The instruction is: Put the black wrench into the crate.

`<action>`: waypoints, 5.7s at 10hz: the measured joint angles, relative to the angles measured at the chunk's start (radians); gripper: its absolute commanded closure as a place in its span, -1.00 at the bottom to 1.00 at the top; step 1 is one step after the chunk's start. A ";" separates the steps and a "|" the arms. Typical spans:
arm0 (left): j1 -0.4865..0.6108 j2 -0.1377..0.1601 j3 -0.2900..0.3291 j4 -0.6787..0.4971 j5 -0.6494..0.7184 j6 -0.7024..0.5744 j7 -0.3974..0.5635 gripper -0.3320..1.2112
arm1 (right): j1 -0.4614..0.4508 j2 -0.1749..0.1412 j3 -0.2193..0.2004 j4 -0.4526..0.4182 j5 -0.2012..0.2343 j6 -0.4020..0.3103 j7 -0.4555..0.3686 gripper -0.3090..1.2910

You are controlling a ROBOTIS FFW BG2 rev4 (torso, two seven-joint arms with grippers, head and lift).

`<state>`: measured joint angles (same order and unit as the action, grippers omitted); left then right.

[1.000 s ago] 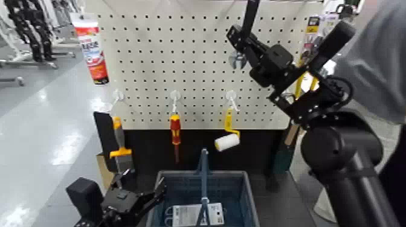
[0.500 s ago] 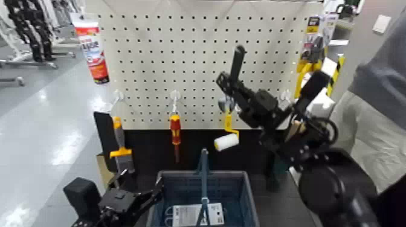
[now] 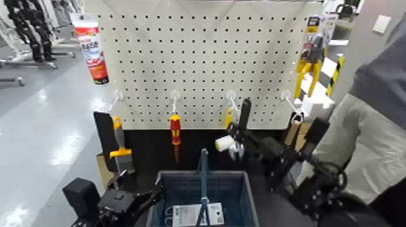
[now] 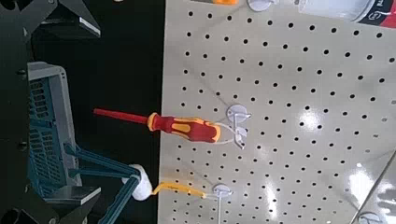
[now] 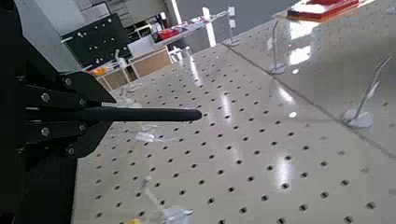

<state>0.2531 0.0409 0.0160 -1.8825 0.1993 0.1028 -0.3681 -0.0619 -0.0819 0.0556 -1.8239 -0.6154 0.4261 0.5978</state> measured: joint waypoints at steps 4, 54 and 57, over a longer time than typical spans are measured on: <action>0.001 -0.001 0.004 -0.001 0.000 0.000 0.000 -0.41 | 0.061 -0.002 0.009 0.113 0.000 0.004 -0.002 0.93; 0.172 -0.032 0.051 -0.063 0.003 -0.046 0.035 -0.41 | 0.689 -0.007 0.065 -0.213 0.459 -0.549 -0.630 -0.38; 0.172 -0.032 0.051 -0.063 0.002 -0.041 0.036 -0.41 | 0.685 -0.007 0.067 -0.221 0.475 -0.534 -0.639 -0.40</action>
<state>0.4249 0.0089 0.0675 -1.9452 0.2015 0.0623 -0.3318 0.6234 -0.0890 0.1222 -2.0449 -0.1408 -0.1083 -0.0410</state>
